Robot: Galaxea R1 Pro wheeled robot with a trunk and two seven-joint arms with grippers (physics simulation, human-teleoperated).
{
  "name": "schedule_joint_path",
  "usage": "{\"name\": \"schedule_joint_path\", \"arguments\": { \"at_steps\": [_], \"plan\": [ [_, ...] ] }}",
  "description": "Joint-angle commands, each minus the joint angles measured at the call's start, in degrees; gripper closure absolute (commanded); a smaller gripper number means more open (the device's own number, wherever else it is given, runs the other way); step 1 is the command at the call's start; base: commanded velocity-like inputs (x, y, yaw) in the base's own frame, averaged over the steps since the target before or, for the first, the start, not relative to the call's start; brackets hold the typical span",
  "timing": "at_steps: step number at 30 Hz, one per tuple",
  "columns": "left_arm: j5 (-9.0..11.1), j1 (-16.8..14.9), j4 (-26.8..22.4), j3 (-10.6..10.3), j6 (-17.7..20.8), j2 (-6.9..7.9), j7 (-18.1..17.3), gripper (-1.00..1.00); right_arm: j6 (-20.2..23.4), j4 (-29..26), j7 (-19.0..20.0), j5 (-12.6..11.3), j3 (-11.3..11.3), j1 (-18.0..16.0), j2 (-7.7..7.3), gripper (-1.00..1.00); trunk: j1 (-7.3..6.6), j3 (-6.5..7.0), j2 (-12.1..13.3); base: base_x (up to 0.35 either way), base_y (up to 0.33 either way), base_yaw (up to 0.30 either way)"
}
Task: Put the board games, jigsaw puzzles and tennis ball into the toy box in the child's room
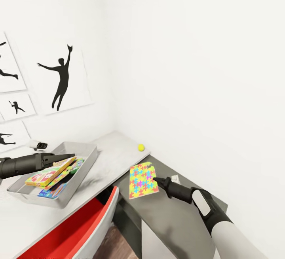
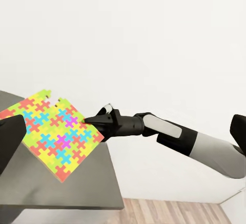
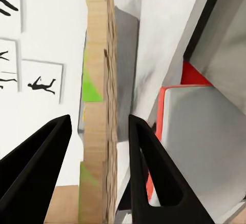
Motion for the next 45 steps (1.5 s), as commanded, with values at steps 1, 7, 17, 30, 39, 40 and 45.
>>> {"name": "schedule_joint_path", "arguments": {
  "at_steps": [1,7,17,30,39,40,45],
  "plan": [
    [0.0,-0.1,0.0,0.0,0.6,0.01,-0.2,-1.0,0.3,0.0,0.1,0.1,-0.3,-0.1,0.1,1.0,0.04,-0.07,-0.1,0.0,0.0,0.206],
    [0.0,-0.1,0.0,0.0,0.6,0.0,-0.2,-1.0,0.3,0.0,0.1,0.1,-0.3,-0.1,0.09,1.0,0.04,0.35,-0.1,0.0,0.0,0.206],
    [0.0,-0.1,0.2,-0.1,0.6,-0.17,-0.2,-1.0,0.3,0.0,0.1,0.0,-0.3,-0.1,0.14,1.0,0.04,1.04,-0.1,-0.074,0.041,0.205],
    [0.0,0.0,0.3,0.0,0.6,-0.19,-0.2,-1.0,-0.3,0.0,0.2,0.0,-0.3,-0.1,0.15,1.0,0.04,1.16,-0.1,-0.154,0.117,0.03],
    [0.0,0.1,0.4,0.0,0.6,-0.28,-0.2,-1.0,-0.2,-3.3,0.2,0.0,-0.1,0.0,0.23,1.0,0.04,1.36,-0.1,0.004,0.016,0.129],
    [0.0,0.1,0.4,0.0,0.6,-0.28,-0.2,-1.0,-0.2,-3.5,0.2,0.0,-0.1,0.0,0.23,1.0,0.04,1.39,-0.1,0.05,0.071,0.249],
    [0.0,0.1,0.4,0.0,0.6,-0.28,-0.2,-1.0,-0.2,-4.0,0.1,0.0,-0.1,0.2,0.24,1.0,0.04,1.58,-0.1,0.079,0.09,0.261]
  ]
}}
